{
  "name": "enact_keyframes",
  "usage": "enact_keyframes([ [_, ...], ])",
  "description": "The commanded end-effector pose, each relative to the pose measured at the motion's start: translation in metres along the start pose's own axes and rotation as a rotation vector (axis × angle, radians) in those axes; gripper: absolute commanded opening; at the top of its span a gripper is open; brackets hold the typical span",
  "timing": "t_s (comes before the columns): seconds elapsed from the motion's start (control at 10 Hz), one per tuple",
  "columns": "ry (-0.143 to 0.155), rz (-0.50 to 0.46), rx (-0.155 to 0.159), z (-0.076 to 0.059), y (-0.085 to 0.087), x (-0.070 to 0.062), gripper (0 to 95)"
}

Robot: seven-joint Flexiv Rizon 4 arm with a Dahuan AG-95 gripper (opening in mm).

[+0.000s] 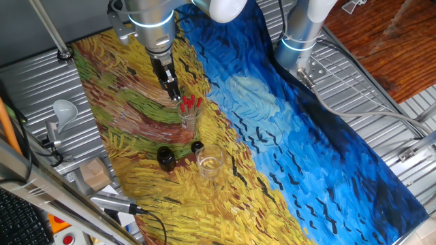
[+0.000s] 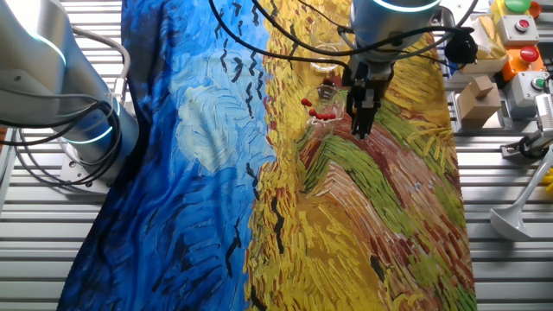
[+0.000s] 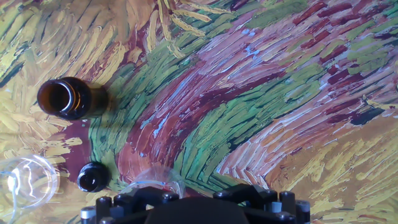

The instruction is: Transfer liquid using a dropper

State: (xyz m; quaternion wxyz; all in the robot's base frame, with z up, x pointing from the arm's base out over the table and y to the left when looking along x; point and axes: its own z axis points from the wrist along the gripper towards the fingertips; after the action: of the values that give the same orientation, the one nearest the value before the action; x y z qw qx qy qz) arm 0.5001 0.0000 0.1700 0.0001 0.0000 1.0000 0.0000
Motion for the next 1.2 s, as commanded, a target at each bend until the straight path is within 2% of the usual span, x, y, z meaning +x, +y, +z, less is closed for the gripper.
enact_keyframes([
  [0.1,-0.009,-0.090,-0.021,0.0000,0.0000,0.0001,0.0],
  [0.4,-0.007,-0.085,-0.019,0.0000,0.0000,0.0001,0.0],
  [0.8,-0.005,0.020,-0.021,0.0000,0.0000,0.0001,0.0],
  [1.2,-0.006,-0.008,-0.014,0.0002,0.0000,0.0002,0.0],
])
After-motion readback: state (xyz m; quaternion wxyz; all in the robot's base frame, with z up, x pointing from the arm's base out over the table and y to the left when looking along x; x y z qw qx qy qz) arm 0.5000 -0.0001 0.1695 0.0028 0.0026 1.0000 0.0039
